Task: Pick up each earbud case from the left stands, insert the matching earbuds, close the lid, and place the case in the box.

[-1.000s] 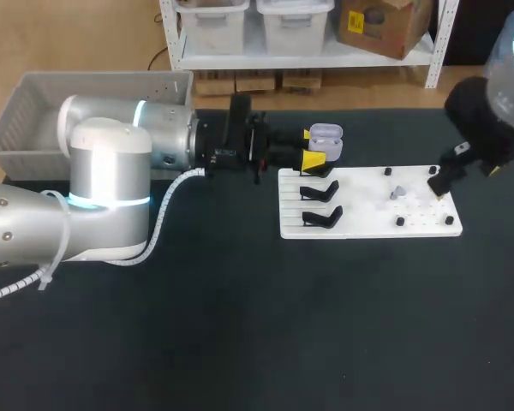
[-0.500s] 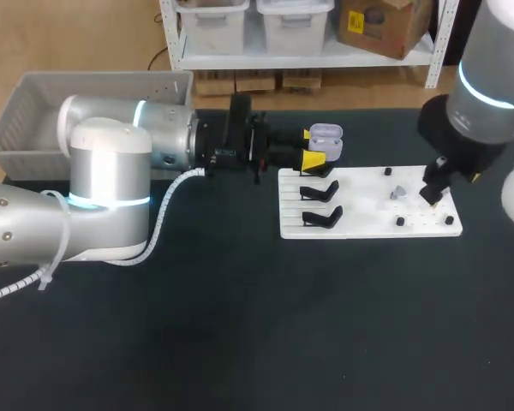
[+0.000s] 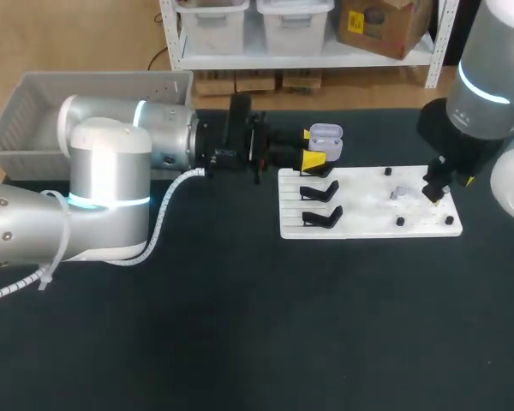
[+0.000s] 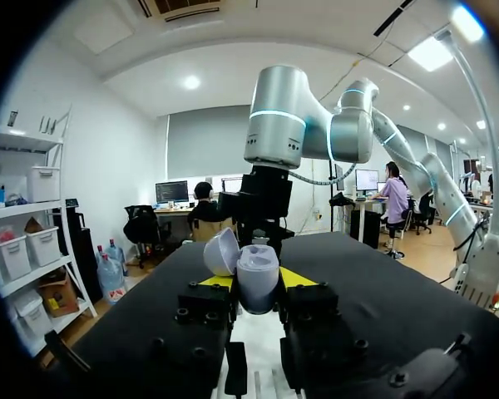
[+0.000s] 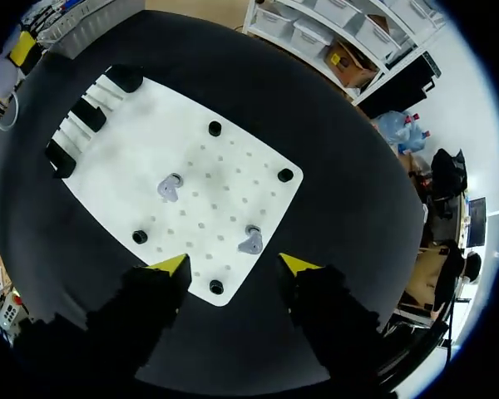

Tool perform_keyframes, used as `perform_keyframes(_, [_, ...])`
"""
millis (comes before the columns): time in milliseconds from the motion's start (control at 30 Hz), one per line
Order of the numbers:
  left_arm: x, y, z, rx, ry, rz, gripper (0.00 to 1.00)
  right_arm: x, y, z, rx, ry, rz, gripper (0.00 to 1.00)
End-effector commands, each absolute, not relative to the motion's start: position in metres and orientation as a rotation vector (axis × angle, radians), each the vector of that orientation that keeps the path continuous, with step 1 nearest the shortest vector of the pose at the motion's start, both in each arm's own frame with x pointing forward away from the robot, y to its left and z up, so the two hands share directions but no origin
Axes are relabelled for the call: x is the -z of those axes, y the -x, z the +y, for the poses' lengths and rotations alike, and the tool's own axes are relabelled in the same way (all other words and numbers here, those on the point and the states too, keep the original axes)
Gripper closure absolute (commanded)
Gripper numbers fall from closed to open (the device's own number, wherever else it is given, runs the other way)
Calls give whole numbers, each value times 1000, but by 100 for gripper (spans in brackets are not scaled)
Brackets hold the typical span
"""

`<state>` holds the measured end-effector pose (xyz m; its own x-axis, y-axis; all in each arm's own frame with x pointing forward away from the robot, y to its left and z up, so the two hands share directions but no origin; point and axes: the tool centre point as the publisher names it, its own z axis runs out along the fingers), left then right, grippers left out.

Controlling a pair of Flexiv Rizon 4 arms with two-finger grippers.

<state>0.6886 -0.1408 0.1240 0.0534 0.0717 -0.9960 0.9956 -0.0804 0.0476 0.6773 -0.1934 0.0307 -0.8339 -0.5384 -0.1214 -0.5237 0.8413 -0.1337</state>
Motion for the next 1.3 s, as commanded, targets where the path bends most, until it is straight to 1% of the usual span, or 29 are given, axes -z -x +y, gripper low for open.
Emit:
perform_keyframes(33, [-124,-689,-141,1193,-1346,1187,100,-27,-686,-193,140,841,2877,50])
perform_keyframes(633, [-124,-689,-141,1193,-1346,1187,100,-15,-690,-198,111,847,2884,53])
perform_keyframes(733, [-124,-689,-141,1193,-1346,1187,100,-14,-690,-198,110,843,2882,56])
perform_keyframes(800, [-124,-689,-141,1193,-1346,1187,100,-14,-690,-199,109,843,2880,64])
perform_keyframes(833, [-124,-689,-141,1193,-1346,1187,100,-13,-690,-199,108,843,2880,64])
perform_keyframes(867, [-124,-689,-141,1193,-1346,1187,100,-13,-690,-199,107,843,2879,63])
perform_keyframes(967, [-124,-689,-141,1193,-1346,1187,100,-12,-690,-199,109,845,2875,63])
perform_keyframes(1300, [-124,-689,-141,1193,-1346,1187,100,-10,-692,-200,114,842,2865,65])
